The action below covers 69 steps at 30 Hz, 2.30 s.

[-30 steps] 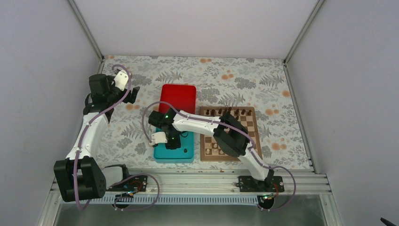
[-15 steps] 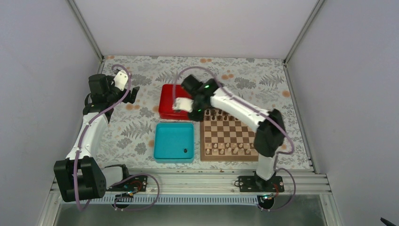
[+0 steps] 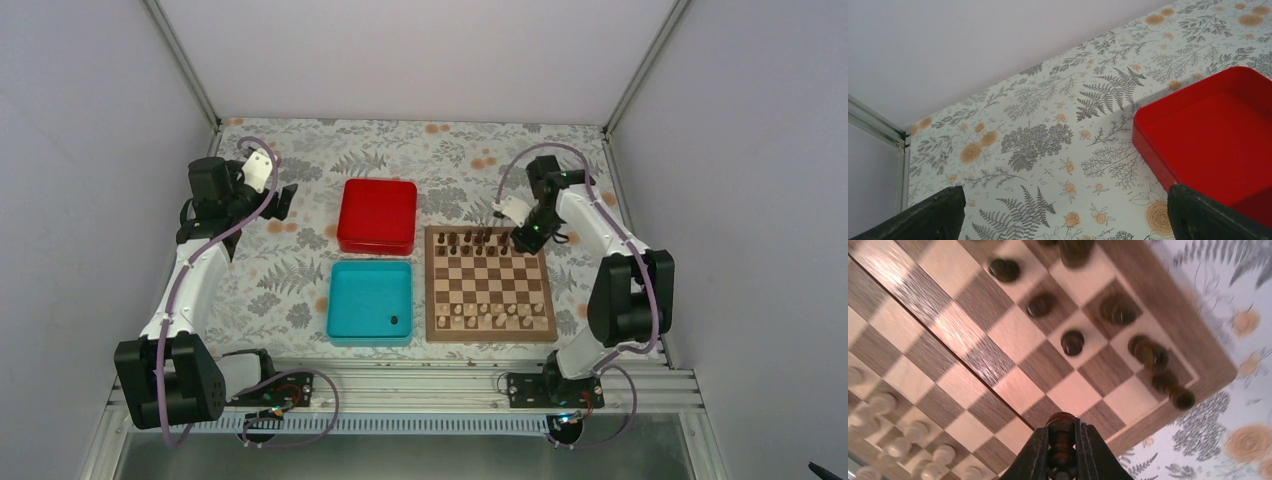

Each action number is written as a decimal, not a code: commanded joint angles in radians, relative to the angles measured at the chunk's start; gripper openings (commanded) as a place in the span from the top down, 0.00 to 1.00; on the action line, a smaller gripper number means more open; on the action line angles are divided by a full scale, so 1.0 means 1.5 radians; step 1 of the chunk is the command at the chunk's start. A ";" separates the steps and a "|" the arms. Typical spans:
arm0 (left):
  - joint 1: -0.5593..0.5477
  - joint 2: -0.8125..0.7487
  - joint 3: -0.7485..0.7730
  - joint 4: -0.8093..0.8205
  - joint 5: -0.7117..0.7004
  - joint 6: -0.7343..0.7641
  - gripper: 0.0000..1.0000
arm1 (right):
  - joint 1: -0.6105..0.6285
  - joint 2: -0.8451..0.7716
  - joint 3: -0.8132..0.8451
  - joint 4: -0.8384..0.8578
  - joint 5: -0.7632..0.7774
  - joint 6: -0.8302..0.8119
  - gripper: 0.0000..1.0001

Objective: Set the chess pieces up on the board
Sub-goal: Place the chess piece on the chessboard.

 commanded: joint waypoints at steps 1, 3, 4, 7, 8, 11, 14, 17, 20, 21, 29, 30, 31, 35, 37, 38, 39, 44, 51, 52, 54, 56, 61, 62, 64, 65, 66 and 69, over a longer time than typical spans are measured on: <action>0.003 -0.005 0.001 0.004 0.014 0.005 0.00 | -0.045 0.005 -0.045 0.037 -0.004 -0.044 0.90; 0.003 -0.005 0.002 0.004 0.015 0.005 0.00 | -0.055 0.016 -0.055 0.053 -0.005 -0.047 0.90; 0.003 -0.005 0.002 0.004 0.014 0.005 0.00 | -0.058 0.022 -0.058 0.061 -0.004 -0.047 0.90; 0.003 -0.005 0.003 0.004 0.014 0.005 0.00 | -0.063 0.048 -0.056 0.079 -0.002 -0.044 0.89; 0.003 -0.006 0.002 0.004 0.014 0.005 0.00 | -0.063 0.057 -0.054 0.086 -0.004 -0.044 0.89; 0.003 -0.006 0.002 0.004 0.013 0.004 0.00 | -0.063 0.076 -0.043 0.093 -0.008 -0.041 0.89; 0.003 -0.005 0.003 0.004 0.014 0.005 0.00 | -0.064 0.093 -0.034 0.098 -0.006 -0.038 0.89; 0.003 -0.005 0.001 0.004 0.013 0.005 0.00 | -0.064 0.102 -0.030 0.102 -0.005 -0.038 0.89; 0.003 -0.004 0.002 0.004 0.014 0.005 0.00 | -0.064 0.107 -0.025 0.101 -0.008 -0.038 0.89; 0.003 -0.004 0.001 0.004 0.014 0.004 0.00 | -0.064 0.108 -0.025 0.101 -0.009 -0.039 0.89; 0.003 -0.004 0.002 0.003 0.017 0.004 0.00 | -0.064 0.117 -0.025 0.106 -0.008 -0.039 0.88; 0.003 -0.004 0.003 0.003 0.018 0.003 0.00 | -0.064 0.117 -0.024 0.106 -0.008 -0.040 0.88; 0.003 -0.004 0.003 0.003 0.018 0.004 0.00 | -0.063 0.117 -0.025 0.106 -0.007 -0.040 0.88; 0.003 -0.004 0.004 0.002 0.017 0.004 0.00 | -0.064 0.118 -0.025 0.112 -0.003 -0.040 0.87; 0.003 -0.004 0.005 0.001 0.018 0.003 0.00 | -0.065 0.118 -0.026 0.113 -0.003 -0.041 0.86; 0.003 -0.004 0.004 0.001 0.020 0.003 0.00 | -0.065 0.118 -0.026 0.113 -0.004 -0.040 0.85; 0.003 -0.004 0.005 0.000 0.022 0.003 0.00 | -0.065 0.118 -0.027 0.114 -0.005 -0.040 0.85; 0.003 -0.004 0.006 -0.002 0.023 0.003 0.00 | -0.065 0.117 -0.032 0.117 -0.002 -0.039 0.81; 0.003 -0.005 0.007 -0.002 0.022 0.003 0.00 | -0.064 0.099 -0.024 0.102 -0.011 -0.040 0.75; 0.003 -0.006 0.007 -0.002 0.023 0.003 0.00 | -0.065 0.096 -0.022 0.098 -0.012 -0.041 0.75; 0.003 -0.007 0.006 -0.003 0.024 0.003 0.00 | -0.065 0.086 -0.015 0.080 -0.019 -0.041 0.75; 0.003 -0.007 0.007 -0.003 0.025 0.003 0.00 | -0.060 0.069 -0.008 0.058 -0.028 -0.042 0.75; 0.003 -0.008 0.008 -0.005 0.027 0.003 0.00 | 0.036 -0.015 -0.013 -0.013 -0.004 -0.006 0.69; 0.003 -0.008 0.009 -0.006 0.029 0.003 0.00 | 0.066 -0.032 -0.007 -0.028 -0.009 0.001 0.67; 0.003 -0.006 0.009 -0.009 0.033 0.003 0.00 | 0.136 -0.049 0.027 -0.063 -0.023 0.020 0.64; 0.003 -0.007 0.010 -0.009 0.034 0.004 0.00 | 0.168 -0.053 0.044 -0.073 -0.031 0.030 0.63; 0.003 -0.008 0.011 -0.010 0.035 0.003 0.00 | 0.203 -0.054 0.065 -0.080 -0.037 0.040 0.62; 0.003 -0.011 0.011 -0.010 0.034 0.003 0.00 | 0.304 -0.032 0.112 -0.086 -0.045 0.067 0.60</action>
